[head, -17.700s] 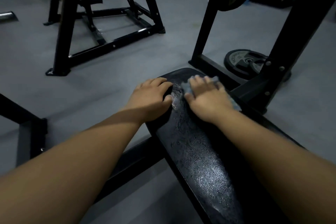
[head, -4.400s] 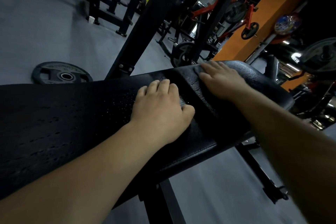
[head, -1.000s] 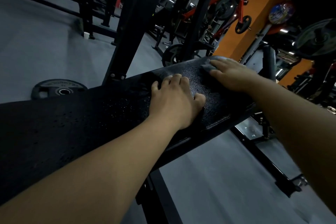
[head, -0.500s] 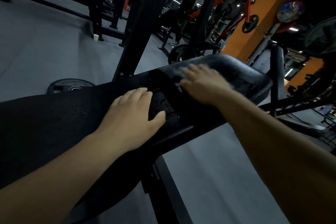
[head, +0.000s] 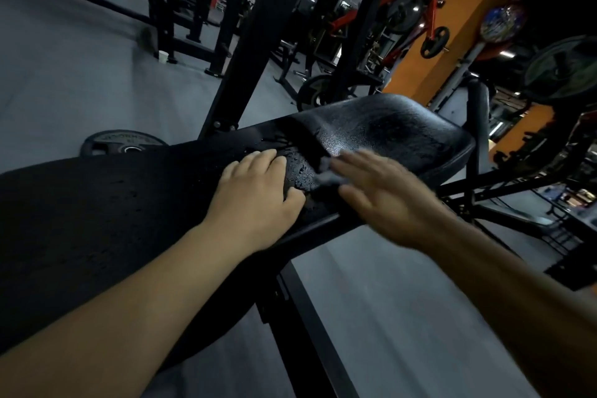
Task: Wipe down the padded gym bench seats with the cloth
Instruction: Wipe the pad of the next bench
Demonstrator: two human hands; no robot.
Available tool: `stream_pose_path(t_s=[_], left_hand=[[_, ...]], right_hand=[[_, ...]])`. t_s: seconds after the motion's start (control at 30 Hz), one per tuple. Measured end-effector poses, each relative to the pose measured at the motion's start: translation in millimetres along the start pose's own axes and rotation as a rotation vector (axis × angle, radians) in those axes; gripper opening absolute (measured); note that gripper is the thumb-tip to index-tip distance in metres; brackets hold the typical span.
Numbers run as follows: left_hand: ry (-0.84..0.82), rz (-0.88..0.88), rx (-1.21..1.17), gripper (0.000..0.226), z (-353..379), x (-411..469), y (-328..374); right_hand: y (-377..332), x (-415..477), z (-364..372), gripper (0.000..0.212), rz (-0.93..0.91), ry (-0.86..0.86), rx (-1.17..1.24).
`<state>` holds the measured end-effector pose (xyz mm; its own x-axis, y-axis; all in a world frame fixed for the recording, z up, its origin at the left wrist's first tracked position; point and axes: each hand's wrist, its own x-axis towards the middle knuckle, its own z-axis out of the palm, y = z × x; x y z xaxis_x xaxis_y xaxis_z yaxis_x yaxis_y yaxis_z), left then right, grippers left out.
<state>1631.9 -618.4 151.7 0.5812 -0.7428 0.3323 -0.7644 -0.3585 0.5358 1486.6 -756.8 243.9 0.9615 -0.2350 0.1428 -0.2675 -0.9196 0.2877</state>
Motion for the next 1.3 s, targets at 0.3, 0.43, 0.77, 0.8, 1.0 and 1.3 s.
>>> stream_pose_path(t_s=[0.3,0.43,0.77,0.8,1.0,1.3], left_hand=[[0.036,0.033,-0.034,0.062,0,0,-8],[0.034,0.072,-0.039,0.061,-1,2,-15],[0.093,-0.001,-0.031,0.068,-2,8,-32],[0.097,0.0,-0.032,0.067,-1,8,-32],[0.102,-0.005,-0.032,0.05,1,6,-35],[0.116,-0.011,-0.043,0.053,1,4,-36]], right_hand=[[-44,32,16,0.057,0.023,-0.102,-0.036],[19,64,6,0.056,0.224,-0.101,-0.049],[2,67,5,0.053,0.113,-0.089,-0.048],[11,83,6,0.053,0.213,-0.076,-0.074],[-59,99,33,0.055,0.127,-0.113,-0.061],[-53,148,38,0.055,0.247,-0.136,-0.089]])
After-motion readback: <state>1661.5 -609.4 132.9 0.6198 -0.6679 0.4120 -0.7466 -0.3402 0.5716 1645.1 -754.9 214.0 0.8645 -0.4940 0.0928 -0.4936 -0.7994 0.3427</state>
